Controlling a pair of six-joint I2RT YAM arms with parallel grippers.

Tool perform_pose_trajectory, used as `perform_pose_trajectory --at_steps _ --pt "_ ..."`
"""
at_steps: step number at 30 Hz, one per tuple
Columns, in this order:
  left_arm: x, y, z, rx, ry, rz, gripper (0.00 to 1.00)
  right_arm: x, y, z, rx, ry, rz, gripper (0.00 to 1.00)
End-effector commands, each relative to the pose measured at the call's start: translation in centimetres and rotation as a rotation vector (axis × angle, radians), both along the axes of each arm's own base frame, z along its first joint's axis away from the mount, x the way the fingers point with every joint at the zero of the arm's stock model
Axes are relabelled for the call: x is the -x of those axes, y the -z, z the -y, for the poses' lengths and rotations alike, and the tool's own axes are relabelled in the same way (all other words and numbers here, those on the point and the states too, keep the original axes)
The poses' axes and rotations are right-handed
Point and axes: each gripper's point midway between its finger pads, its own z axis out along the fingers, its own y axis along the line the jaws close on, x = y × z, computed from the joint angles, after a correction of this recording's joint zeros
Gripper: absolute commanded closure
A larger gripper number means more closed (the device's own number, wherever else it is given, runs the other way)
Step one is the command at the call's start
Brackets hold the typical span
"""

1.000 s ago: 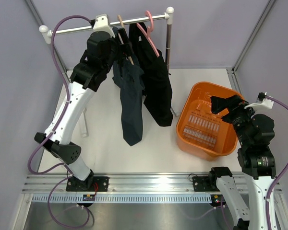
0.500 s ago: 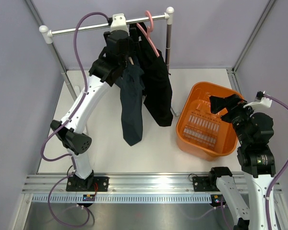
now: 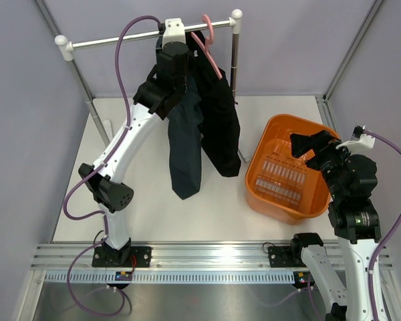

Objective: Remove the shorts from the hanger

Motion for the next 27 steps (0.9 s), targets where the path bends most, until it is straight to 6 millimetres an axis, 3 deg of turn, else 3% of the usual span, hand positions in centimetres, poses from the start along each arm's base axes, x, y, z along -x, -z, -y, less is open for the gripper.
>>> perform_pose_trajectory --at_steps 1,4,7,12,15,27 --pt "0.9 -3.7 -1.5 0.016 -0.051 0.083 0.9 -0.6 -0.7 -0.4 0.012 -0.025 0.033 0.01" --pt "1.4 -4.5 -1.8 0.004 -0.045 0.095 1.0 -0.7 -0.7 -0.4 0.013 -0.026 0.032 0.01" --pt "1.7 -5.1 -2.1 -0.001 -0.042 0.102 1.0 -0.8 -0.6 -0.4 0.013 -0.026 0.032 0.0" --pt "1.7 -5.2 -2.0 -0.014 -0.029 0.105 0.71 -0.9 -0.6 -0.4 0.01 -0.028 0.03 0.01" --pt "1.5 -5.0 -2.0 -0.024 -0.036 0.1 0.62 -0.9 -0.6 -0.4 0.013 -0.028 0.032 0.0" --pt "0.1 -3.2 -1.7 -0.03 -0.042 0.072 0.6 -0.8 -0.6 0.0 0.033 -0.011 0.029 0.01"
